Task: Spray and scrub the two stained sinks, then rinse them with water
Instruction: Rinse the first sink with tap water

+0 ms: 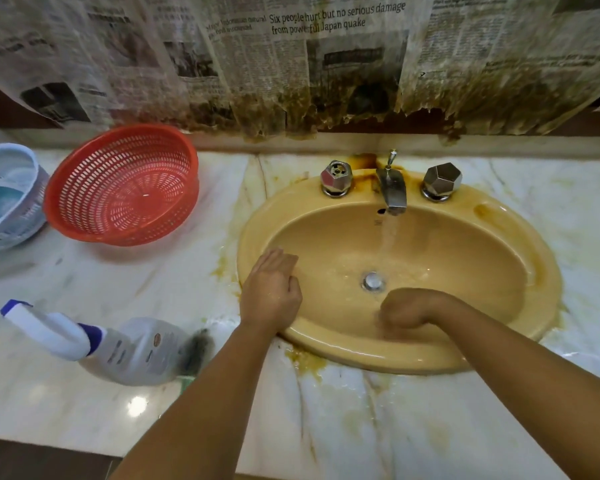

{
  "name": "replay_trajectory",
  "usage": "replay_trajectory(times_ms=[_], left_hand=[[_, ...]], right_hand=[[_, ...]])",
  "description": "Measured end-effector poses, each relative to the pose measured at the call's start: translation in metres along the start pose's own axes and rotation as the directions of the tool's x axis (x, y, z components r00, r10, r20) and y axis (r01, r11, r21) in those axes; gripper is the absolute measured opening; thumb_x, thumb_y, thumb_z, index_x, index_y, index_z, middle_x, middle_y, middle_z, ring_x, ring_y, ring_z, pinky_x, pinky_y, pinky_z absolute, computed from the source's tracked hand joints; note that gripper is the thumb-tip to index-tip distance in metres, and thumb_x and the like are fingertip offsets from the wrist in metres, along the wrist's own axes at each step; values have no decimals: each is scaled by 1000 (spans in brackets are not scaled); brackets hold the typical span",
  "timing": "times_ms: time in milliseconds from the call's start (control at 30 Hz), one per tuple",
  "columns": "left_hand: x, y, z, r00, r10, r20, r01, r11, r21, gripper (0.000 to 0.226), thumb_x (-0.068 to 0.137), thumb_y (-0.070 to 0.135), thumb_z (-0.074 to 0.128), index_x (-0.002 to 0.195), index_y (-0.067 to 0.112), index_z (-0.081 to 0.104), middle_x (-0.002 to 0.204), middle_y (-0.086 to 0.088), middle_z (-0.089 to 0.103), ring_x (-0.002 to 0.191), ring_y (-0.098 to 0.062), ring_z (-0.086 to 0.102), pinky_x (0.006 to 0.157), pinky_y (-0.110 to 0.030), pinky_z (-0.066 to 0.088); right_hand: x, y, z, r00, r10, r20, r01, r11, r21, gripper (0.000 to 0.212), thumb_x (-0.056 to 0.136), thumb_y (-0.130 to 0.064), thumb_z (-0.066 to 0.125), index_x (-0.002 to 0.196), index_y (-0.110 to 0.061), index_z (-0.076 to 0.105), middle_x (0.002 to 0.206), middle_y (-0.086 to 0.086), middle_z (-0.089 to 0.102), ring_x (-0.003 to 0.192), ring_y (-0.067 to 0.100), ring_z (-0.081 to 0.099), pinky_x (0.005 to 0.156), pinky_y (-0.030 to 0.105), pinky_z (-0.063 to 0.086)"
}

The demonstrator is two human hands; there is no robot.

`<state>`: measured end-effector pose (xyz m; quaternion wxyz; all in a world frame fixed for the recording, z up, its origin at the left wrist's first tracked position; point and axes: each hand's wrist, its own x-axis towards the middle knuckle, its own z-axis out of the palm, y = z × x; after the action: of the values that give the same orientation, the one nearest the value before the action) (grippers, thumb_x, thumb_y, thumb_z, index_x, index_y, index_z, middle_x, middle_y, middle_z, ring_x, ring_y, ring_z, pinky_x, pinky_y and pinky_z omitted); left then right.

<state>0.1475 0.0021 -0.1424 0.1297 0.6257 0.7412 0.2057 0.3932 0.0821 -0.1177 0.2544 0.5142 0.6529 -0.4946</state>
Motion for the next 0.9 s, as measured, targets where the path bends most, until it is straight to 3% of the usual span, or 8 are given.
replay_trajectory(times_ms=[100,167,233,433,567,667,800,900], left_hand=[[6,-5,-5,997,82,-10,-82,997,-6,51,87,17,41,131,9,66,138,-9,64,145,-18,43,126,-22,7],[11,-10,-7,991,135,13,-136,990,24,52,88,20,39,132,10,64,138,-6,64,146,-16,41,127,-25,3],[16,-15,-7,982,179,60,-182,981,68,52,90,23,36,134,12,61,140,-3,63,148,-15,37,128,-30,3],[26,-19,-11,953,225,203,-264,945,193,55,97,30,37,148,16,51,156,1,49,154,-9,21,128,-38,-5],[27,-17,-12,938,211,273,-290,912,291,60,94,33,31,151,18,45,159,4,43,156,-10,13,128,-45,-5],[27,-13,-13,933,183,311,-285,903,323,64,95,35,27,155,18,39,163,5,37,157,-8,7,127,-45,-9],[27,-8,-16,931,162,328,-273,903,331,60,99,34,33,157,19,37,165,6,33,157,-6,4,126,-46,-11],[28,-7,-18,927,169,335,-284,900,331,59,100,34,33,157,20,36,165,7,32,157,-7,4,126,-46,-12]], right_hand=[[21,-15,-23,973,37,-229,198,384,902,37,111,-27,40,128,-1,60,138,17,62,112,28,65,103,43,51],[28,-27,-37,950,24,-310,306,-242,921,42,111,-18,32,137,9,51,139,26,59,121,38,64,104,43,51],[20,-43,-41,921,-19,-389,337,-461,821,47,112,-22,30,137,12,50,139,28,59,128,41,60,110,44,49],[-4,-51,36,921,-339,-192,315,357,879,43,109,-28,38,135,-4,63,135,10,68,129,25,62,115,41,44],[-18,-26,39,985,-133,106,118,983,138,73,95,-79,32,151,-34,50,159,-16,42,144,8,41,123,31,25],[-16,-2,29,981,174,89,-164,980,-111,62,105,-59,31,150,-22,50,160,-2,42,146,23,40,121,41,27],[-14,-8,29,981,-113,159,53,939,339,55,101,-56,49,136,-17,65,124,-1,66,112,21,58,100,32,43],[5,-9,11,990,-67,-125,142,494,858,37,107,-25,51,131,2,61,123,18,71,110,32,70,101,43,55]])
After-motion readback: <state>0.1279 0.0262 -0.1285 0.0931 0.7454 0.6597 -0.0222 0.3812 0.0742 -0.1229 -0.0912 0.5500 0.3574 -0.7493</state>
